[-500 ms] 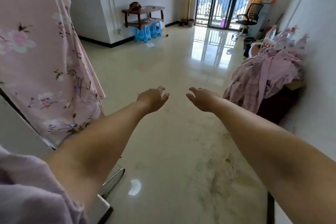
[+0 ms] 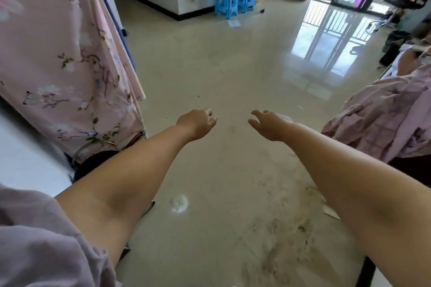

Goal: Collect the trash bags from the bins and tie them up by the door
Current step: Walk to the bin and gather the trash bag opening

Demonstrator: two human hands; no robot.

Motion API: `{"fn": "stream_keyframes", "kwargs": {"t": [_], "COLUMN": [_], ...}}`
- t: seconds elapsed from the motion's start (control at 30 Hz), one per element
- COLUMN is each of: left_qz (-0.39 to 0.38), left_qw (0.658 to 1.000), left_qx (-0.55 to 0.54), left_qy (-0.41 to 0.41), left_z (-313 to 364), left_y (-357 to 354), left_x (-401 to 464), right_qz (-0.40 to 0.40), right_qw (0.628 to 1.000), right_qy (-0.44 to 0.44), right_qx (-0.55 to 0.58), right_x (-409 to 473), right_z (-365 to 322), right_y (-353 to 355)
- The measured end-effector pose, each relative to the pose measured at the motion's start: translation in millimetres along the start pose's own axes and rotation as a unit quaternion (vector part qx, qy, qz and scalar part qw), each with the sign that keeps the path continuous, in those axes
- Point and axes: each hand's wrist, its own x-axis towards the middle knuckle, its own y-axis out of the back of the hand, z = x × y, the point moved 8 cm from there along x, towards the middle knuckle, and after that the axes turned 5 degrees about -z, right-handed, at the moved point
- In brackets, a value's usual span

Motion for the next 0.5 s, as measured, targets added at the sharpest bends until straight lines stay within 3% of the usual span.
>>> {"fn": "stream_keyframes", "kwargs": {"t": [0.5], "left_qz": [-0.001], "left_qw": [0.997], "left_qx": [-0.008], "left_qy": [0.079], "left_z": [-117.4], "left_y": [78.1], "left_x": [200.8], "right_qz": [-0.038], "right_qw": [0.996], "right_qy": [0.079], "right_qx": [0.003], "right_x": [261.4], "right_z": [-42.6], "right_y": [70.0]}}
